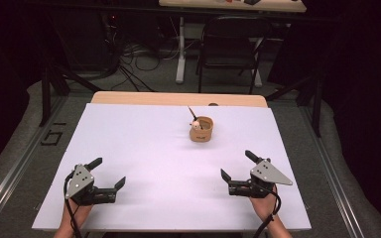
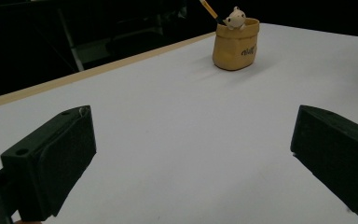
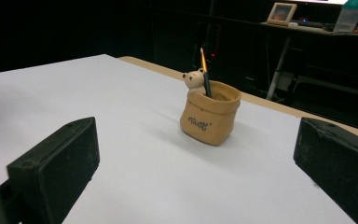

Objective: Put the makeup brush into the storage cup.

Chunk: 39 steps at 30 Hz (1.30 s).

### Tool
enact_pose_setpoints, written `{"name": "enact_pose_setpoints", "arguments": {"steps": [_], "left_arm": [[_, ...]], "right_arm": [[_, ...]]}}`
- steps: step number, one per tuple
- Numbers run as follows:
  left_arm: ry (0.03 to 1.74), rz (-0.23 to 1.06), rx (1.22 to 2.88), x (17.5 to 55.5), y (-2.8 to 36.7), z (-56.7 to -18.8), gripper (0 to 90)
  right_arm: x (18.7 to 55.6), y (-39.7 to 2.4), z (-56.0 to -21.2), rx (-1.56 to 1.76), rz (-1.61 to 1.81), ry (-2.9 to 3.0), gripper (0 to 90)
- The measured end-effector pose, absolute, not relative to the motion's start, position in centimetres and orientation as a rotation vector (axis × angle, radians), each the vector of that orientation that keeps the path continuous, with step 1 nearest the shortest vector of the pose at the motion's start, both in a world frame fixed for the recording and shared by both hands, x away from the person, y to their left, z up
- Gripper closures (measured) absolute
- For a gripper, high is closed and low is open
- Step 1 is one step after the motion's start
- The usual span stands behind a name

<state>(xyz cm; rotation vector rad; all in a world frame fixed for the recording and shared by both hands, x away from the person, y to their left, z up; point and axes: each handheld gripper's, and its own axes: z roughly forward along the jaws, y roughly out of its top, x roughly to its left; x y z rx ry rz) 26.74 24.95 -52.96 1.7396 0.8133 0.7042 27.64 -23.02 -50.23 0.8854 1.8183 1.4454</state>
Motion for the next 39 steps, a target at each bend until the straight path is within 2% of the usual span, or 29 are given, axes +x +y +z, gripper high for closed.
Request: {"name": "enact_pose_setpoints", "arguments": {"steps": [10,24,39], "left_arm": [[0.853,0.761,1.712,25.4,25.4,-53.4,0.0],[0.944,0.753,1.711,24.3,25.9,-53.9,0.0],[0.953,0.778,1.713,24.3,25.8,-53.8,0.0]], "right_arm": [[25.6,-24.0,-51.5,0.960,1.394,1.773,0.0],[23.8,-25.3,-52.2,1.014,1.322,1.800,0.0],[23.6,-25.3,-52.2,0.986,1.299,1.827,0.0]]}}
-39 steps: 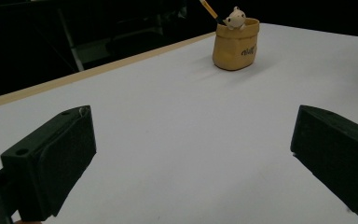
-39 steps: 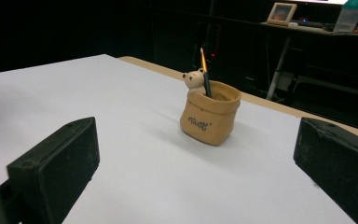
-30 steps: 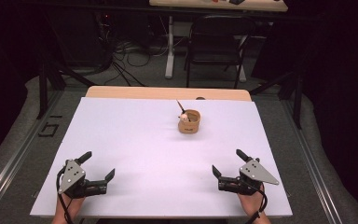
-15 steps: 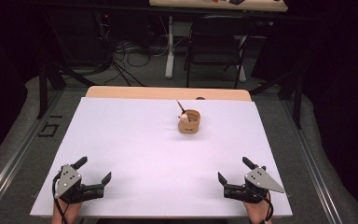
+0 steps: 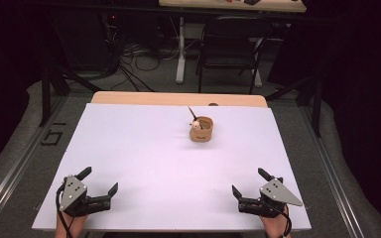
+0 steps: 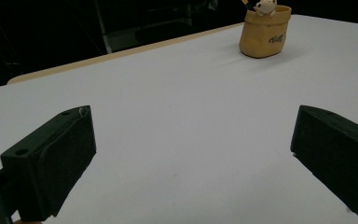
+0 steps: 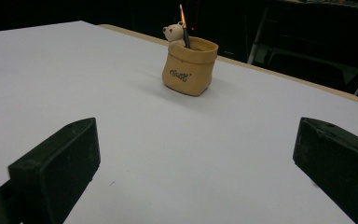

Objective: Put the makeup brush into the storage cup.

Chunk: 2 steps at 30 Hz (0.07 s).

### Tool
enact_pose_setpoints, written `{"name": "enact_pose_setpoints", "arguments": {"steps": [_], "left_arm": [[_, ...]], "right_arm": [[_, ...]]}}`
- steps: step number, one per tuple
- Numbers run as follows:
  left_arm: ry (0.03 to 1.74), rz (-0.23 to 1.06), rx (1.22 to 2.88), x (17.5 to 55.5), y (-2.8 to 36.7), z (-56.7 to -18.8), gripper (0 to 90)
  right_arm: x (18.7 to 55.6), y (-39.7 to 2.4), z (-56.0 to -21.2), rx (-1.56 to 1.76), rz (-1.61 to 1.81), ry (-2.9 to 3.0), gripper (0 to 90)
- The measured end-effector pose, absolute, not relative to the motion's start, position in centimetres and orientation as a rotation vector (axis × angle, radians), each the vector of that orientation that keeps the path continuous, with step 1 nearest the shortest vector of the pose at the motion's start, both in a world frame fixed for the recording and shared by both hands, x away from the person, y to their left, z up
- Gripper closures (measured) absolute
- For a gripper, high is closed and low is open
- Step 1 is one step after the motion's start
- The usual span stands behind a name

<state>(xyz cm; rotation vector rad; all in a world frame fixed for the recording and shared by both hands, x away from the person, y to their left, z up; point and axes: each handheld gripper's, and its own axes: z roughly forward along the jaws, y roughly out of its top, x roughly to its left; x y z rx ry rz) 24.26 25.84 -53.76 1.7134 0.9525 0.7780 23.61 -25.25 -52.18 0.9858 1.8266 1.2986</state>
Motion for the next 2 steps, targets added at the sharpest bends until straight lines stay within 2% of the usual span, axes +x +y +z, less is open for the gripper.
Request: {"name": "enact_pose_setpoints", "arguments": {"steps": [2], "left_arm": [[0.951,0.779,1.715,24.28,25.85,-53.73,0.0]], "right_arm": [[23.61,-25.28,-52.17,0.981,1.299,1.826,0.0]]}}
